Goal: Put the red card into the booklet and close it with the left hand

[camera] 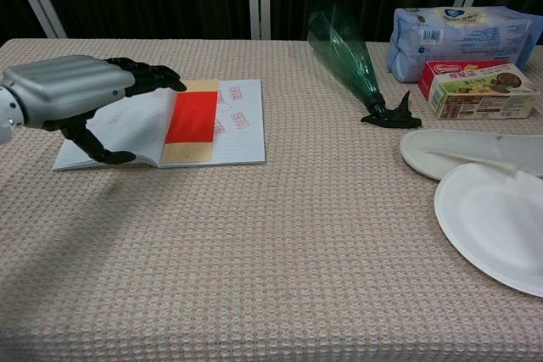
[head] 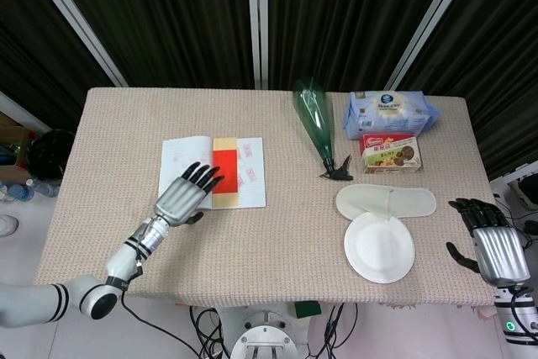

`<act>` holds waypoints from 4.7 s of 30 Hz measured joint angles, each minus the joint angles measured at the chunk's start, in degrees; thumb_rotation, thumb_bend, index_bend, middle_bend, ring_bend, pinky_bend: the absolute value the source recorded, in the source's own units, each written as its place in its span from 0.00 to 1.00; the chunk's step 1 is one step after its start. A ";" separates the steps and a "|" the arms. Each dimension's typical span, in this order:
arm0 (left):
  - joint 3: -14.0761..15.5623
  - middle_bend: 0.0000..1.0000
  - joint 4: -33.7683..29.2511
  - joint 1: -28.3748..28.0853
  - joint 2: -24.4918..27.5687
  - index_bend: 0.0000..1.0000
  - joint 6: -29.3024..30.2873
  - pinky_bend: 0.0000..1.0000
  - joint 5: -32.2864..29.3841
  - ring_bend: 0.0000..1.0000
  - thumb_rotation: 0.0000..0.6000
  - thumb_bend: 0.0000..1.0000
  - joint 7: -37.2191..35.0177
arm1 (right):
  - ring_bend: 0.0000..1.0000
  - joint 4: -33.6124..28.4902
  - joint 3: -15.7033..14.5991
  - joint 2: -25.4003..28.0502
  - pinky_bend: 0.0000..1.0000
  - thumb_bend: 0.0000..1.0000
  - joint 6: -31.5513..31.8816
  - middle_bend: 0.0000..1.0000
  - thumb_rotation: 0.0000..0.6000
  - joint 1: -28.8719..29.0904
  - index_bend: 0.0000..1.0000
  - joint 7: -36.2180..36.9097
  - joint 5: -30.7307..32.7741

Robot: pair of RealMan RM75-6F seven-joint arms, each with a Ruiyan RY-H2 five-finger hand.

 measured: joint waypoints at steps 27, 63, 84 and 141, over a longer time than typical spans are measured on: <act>-1.36 0.00 14.88 4.64 -9.41 0.05 2.30 0.04 4.52 0.00 1.00 0.23 2.16 | 0.14 -1.93 -0.50 0.57 0.20 0.21 1.35 0.17 1.00 -0.62 0.21 -2.06 -0.67; -4.70 0.00 19.54 7.18 -11.61 0.05 0.07 0.05 4.19 0.00 1.00 0.23 0.34 | 0.14 -2.15 -0.63 0.61 0.20 0.21 2.04 0.17 1.00 -1.03 0.21 -2.20 -0.87; -5.97 0.00 34.88 8.64 -18.34 0.05 16.48 0.04 15.03 0.00 1.00 0.27 -8.00 | 0.14 -1.88 -0.84 0.68 0.20 0.21 3.03 0.17 1.00 -1.66 0.21 -1.71 -1.40; -1.44 0.00 -5.89 26.40 17.90 0.08 24.13 0.04 10.93 0.00 1.00 0.25 -11.53 | 0.12 5.23 -0.16 2.31 0.15 0.22 0.03 0.13 1.00 0.07 0.22 9.28 -0.66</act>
